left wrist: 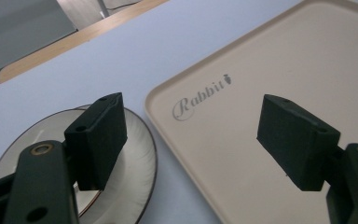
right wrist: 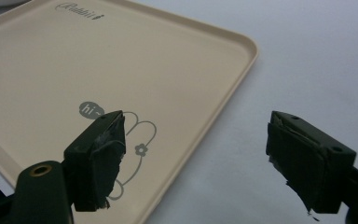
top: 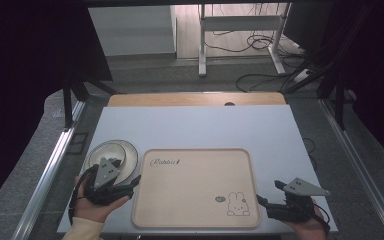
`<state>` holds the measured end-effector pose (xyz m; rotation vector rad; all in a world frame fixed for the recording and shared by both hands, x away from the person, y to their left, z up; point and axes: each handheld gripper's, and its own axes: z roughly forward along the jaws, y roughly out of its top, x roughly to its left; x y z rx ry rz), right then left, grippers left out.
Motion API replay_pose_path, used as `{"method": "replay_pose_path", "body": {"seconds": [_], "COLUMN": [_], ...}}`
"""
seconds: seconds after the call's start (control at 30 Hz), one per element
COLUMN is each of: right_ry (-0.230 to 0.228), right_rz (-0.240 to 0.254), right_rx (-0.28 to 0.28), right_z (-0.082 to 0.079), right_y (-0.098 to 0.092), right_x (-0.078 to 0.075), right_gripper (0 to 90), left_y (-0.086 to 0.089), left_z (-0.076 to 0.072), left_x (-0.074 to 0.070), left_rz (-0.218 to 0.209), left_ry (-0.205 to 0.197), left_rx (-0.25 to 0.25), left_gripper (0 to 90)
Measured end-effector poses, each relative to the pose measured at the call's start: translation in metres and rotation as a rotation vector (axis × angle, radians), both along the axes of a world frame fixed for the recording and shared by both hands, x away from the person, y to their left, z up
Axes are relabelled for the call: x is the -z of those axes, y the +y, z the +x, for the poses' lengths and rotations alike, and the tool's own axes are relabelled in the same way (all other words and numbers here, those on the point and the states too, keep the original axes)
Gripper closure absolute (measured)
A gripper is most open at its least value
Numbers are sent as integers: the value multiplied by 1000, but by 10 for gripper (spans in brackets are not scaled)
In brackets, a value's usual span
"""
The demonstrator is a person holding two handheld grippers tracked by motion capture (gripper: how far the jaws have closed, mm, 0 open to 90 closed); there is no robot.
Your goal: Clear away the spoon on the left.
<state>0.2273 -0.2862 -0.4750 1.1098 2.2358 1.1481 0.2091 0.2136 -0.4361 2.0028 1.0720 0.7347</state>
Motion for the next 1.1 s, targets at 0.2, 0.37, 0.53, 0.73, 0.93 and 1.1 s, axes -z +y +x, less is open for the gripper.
{"method": "replay_pose_path", "body": {"seconds": [0.2, 0.37, 0.53, 0.73, 0.93, 1.1], "right_ry": [0, 1, 0, -2, -5, -6], "right_rz": [-8, -12, -16, -16, -13, -16], "right_rx": [25, 43, 40, 40, 41, 55], "right_z": [1, 2, 2, 1, 1, 2], "right_y": [-3, -4, -4, -4, -4, -6], "right_x": [0, 1, 1, 1, 1, 0], "right_gripper": [199, 196, 196, 194, 194, 193], "left_y": [10, 16, 23, 42, 53, 62], "left_z": [-6, -10, -13, -18, -21, -24], "left_x": [-5, -5, -7, -4, -1, 5], "left_rz": [15, 16, 19, 32, 32, 37], "left_ry": [-21, -22, -25, -21, -22, -20], "left_rx": [-13, -25, -38, -80, -99, -99], "left_gripper": [240, 248, 253, 263, 263, 263]}}
